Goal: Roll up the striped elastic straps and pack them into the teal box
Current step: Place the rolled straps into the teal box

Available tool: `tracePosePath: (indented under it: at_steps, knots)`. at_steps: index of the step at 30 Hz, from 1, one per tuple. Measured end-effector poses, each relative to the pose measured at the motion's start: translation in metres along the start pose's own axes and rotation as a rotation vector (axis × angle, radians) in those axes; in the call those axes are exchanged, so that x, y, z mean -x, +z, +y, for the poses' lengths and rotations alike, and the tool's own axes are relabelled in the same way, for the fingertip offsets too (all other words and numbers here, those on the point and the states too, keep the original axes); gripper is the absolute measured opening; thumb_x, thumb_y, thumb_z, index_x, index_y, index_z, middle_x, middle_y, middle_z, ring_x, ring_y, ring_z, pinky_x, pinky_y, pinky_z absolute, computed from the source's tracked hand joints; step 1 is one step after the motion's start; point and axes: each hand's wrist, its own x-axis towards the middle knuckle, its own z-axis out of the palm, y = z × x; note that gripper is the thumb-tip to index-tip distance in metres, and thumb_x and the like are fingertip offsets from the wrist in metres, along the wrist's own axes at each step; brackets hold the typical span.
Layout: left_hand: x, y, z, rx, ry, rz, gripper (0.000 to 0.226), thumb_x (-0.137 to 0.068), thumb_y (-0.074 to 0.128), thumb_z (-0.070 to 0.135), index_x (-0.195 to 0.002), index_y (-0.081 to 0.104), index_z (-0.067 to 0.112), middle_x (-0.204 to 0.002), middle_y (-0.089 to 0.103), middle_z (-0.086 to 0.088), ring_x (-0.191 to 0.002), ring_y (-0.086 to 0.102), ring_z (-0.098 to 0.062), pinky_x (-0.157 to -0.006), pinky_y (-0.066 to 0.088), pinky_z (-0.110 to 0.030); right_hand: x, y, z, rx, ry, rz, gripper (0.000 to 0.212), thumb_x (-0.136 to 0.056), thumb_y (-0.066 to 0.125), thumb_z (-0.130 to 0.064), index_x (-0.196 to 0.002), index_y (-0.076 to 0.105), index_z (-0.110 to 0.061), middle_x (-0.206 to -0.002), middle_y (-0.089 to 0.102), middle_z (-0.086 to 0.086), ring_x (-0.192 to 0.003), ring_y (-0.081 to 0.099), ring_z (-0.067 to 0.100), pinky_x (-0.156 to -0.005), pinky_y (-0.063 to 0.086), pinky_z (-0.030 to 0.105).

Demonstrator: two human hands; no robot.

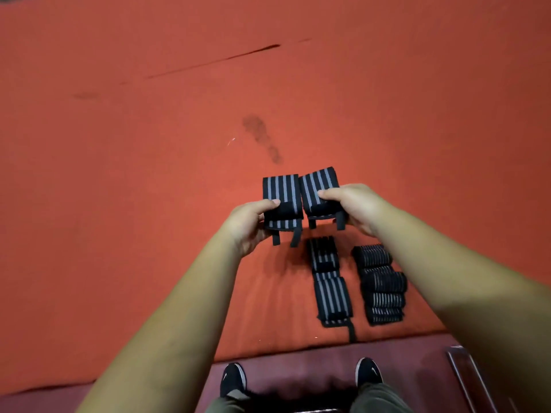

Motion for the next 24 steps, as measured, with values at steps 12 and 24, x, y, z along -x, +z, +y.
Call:
tracePosePath:
  at_steps: [12,24]
  knots:
    - [0.023,0.177,0.028,-0.149,-0.059,-0.148,0.025,-0.096,0.074,0.013,-0.118,0.075,0.002,-0.111,0.078,-0.016,-0.094,0.077,-0.029,-0.083,0.065,-0.039,0.058,-0.164,-0.022,-0.179,0.053,0.130,0.028,-0.092,0.078,-0.016,-0.118,0.074,-0.004,-0.100,0.082,0.011,-0.083,0.077,0.026,-0.073,0.055,0.038]
    - [-0.014,0.229,0.010,-0.394,-0.144,-0.449,0.020,-0.098,0.072,0.014,-0.116,0.073,0.005,-0.084,0.081,-0.003,-0.078,0.078,-0.018,-0.075,0.065,-0.033,0.104,-0.179,0.023,-0.399,0.144,0.378,0.013,-0.101,0.068,-0.012,-0.113,0.070,-0.011,-0.078,0.078,0.001,-0.070,0.075,0.017,-0.072,0.055,0.038]
